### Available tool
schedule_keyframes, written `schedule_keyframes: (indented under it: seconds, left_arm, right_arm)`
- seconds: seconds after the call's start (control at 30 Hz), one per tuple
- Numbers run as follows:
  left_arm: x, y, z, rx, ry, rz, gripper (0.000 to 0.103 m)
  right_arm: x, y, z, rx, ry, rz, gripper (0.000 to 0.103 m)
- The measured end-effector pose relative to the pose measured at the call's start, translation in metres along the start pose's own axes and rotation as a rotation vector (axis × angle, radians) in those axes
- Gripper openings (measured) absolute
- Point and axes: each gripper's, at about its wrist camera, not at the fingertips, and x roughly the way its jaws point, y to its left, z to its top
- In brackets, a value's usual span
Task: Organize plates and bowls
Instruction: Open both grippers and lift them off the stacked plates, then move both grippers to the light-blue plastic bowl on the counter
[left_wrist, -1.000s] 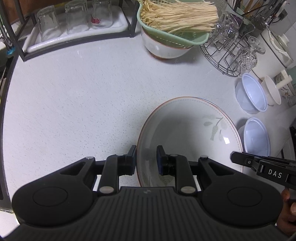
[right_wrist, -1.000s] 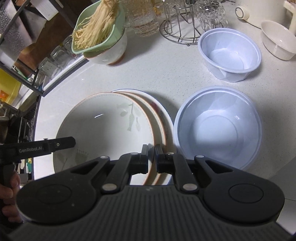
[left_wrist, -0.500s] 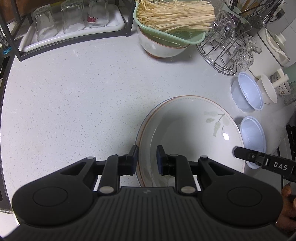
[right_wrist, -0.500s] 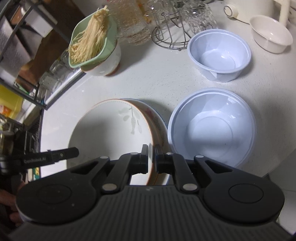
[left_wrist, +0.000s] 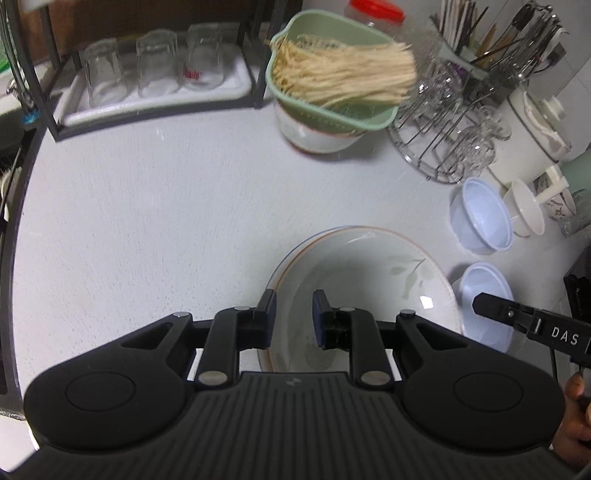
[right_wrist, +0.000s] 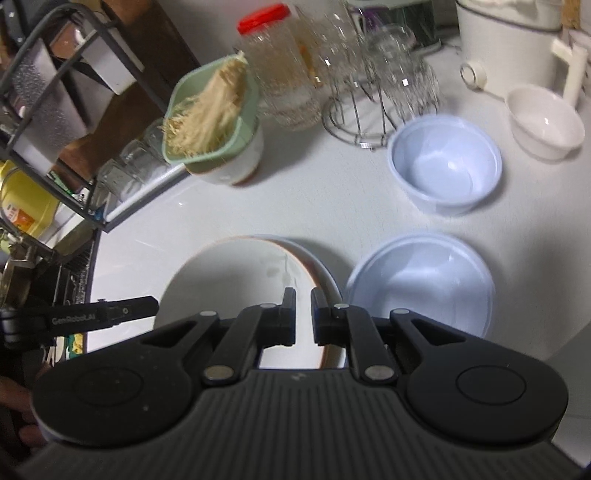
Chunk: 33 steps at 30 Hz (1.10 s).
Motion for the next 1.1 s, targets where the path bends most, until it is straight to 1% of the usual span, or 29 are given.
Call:
schedule_keyframes:
  seconds: [0.23,0.47,0.63,0.77,0.93,1.03,1.1]
  left_arm:
    - [-0.028,-0.015,0.002,0.018,-0.058,-0.024,0.024]
    - [-0.051,-0.030,0.002,0.052,-0.112,-0.045,0.024]
    - [-0.050,-0.040,-0.006,0.074,-0.100,-0.054,0.024]
    - [-0.045,-0.049,-0.012,0.082,-0.094,-0.057,0.025]
    - [-0.045,-0.063,-0.018,0.091,-0.103,-0.049,0.034]
    - [-0.040,-0.077,-0.021,0.096,-0.103,-0.049,0.038]
    - [-0.036,-0.086,-0.024,0.100,-0.097,-0.049,0.038]
  right_arm:
    - [-0.026,0.008,0.011,-0.055,-0.063,0.025,0.012]
    - [-0.054,0.017,0.014,-0.118,-0.135,0.046,0.012]
    - [-0.065,0.020,0.010,-0.174,-0.170,0.037,0.012]
    - [-0.070,0.012,0.006,-0.176,-0.182,0.024,0.012]
    - [-0.075,-0.005,0.000,-0.164,-0.195,0.011,0.012]
    - [-0.080,-0.017,-0.003,-0.163,-0.201,0.003,0.012]
    - [-0.084,-0.026,-0.005,-0.166,-0.205,-0.007,0.012]
